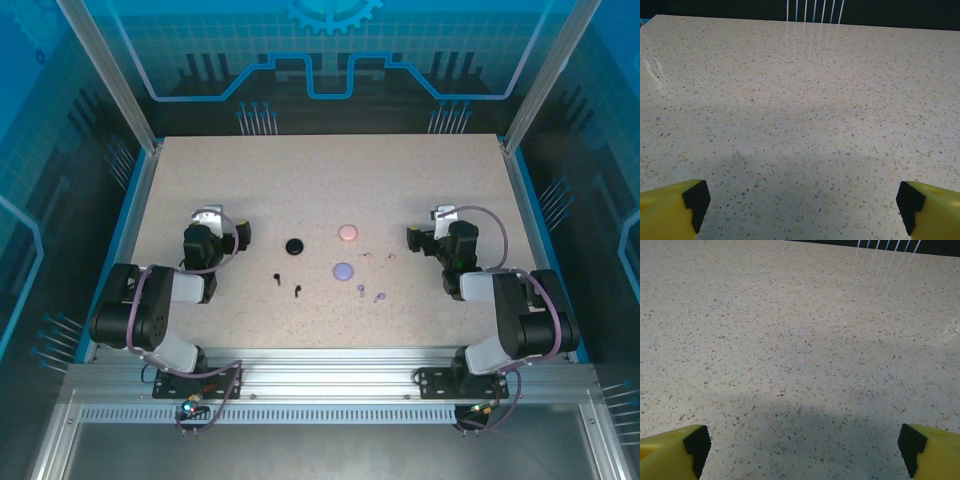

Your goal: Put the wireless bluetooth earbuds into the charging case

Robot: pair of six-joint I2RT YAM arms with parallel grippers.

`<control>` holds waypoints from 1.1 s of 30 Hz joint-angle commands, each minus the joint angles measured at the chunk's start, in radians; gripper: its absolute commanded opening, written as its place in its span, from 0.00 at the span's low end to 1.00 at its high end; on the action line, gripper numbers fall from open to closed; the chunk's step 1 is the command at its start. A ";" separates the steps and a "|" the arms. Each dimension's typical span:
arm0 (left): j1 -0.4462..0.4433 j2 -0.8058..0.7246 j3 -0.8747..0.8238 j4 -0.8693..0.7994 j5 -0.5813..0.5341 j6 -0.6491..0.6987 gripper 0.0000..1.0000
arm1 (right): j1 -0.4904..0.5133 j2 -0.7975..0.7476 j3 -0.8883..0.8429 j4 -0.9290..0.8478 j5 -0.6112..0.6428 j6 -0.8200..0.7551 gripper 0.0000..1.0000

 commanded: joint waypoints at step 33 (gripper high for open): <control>0.002 -0.428 -0.004 -0.337 0.032 -0.142 0.99 | -0.008 -0.200 0.237 -0.546 -0.012 0.069 1.00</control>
